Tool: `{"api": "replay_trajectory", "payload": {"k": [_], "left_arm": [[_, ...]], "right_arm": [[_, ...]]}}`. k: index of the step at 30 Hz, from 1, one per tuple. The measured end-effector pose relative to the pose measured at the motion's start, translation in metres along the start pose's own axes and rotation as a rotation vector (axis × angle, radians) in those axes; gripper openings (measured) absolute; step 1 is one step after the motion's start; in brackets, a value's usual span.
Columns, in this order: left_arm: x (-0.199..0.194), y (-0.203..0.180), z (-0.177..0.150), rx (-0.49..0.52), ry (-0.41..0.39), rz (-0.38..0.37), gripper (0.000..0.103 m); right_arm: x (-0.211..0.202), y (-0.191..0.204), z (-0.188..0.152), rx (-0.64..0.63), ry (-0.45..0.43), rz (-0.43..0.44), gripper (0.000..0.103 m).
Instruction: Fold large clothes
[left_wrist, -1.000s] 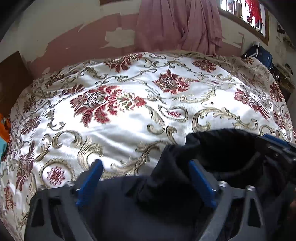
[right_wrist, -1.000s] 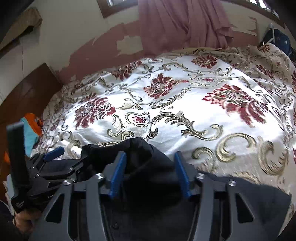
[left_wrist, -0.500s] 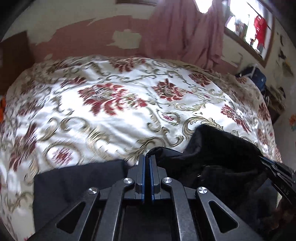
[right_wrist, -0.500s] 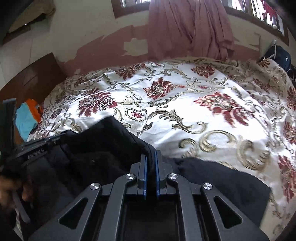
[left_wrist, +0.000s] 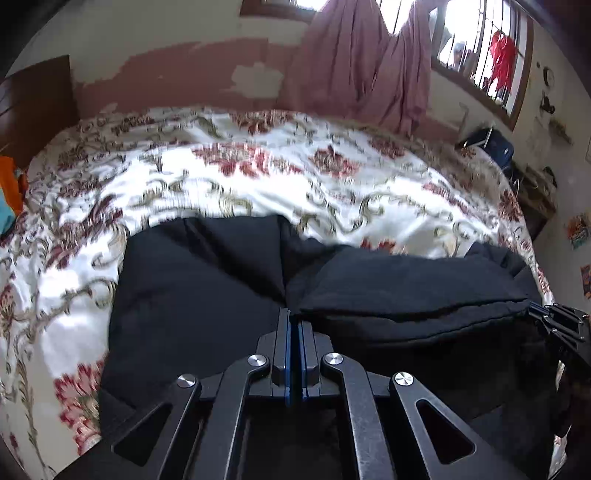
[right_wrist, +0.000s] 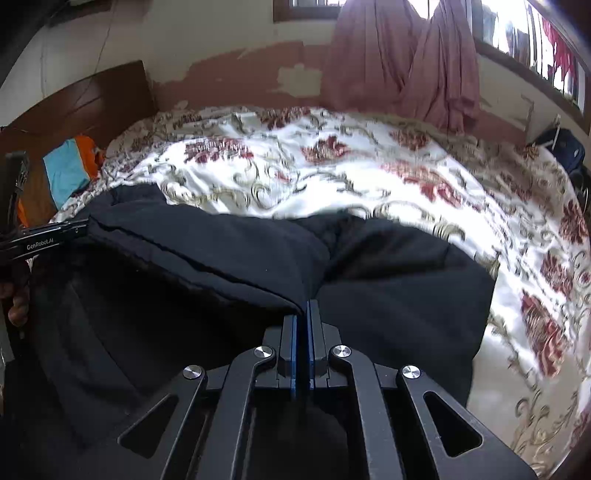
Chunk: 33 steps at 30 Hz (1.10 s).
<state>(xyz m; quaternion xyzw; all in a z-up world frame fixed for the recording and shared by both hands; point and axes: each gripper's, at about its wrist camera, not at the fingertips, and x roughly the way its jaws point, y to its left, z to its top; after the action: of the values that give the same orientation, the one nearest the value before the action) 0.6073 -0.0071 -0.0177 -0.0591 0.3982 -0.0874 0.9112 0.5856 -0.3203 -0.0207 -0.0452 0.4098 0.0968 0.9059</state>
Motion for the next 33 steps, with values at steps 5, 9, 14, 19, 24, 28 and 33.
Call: {"api": "replay_trajectory", "payload": {"k": [5,9,14,19,24,28,33], "left_arm": [[0.018,-0.005,-0.011,0.041,0.016,0.042,0.004],[0.032,-0.008,-0.019,0.070,0.009,0.076,0.004],[0.029,-0.006,-0.021,0.062,-0.017,0.038,0.005],[-0.014,-0.014,-0.029,0.118,-0.146,0.078,0.008],[-0.052,-0.027,-0.023,0.162,-0.282,0.048,0.008],[-0.035,-0.044,0.003,0.142,-0.239,-0.048,0.008],[0.010,-0.067,0.013,0.153,-0.143,-0.054,0.008]], "right_arm": [[0.025,0.000,-0.012,0.000,0.044,-0.015,0.004],[0.038,0.003,-0.022,-0.003,0.037,-0.023,0.004],[0.041,0.003,-0.028,0.012,0.016,-0.010,0.004],[0.039,0.000,-0.031,0.026,-0.015,0.010,0.004],[0.039,0.000,-0.032,0.027,-0.023,0.010,0.004],[0.039,0.004,-0.033,0.016,-0.027,-0.006,0.004],[0.036,0.005,-0.033,0.002,-0.042,-0.019,0.004]]}}
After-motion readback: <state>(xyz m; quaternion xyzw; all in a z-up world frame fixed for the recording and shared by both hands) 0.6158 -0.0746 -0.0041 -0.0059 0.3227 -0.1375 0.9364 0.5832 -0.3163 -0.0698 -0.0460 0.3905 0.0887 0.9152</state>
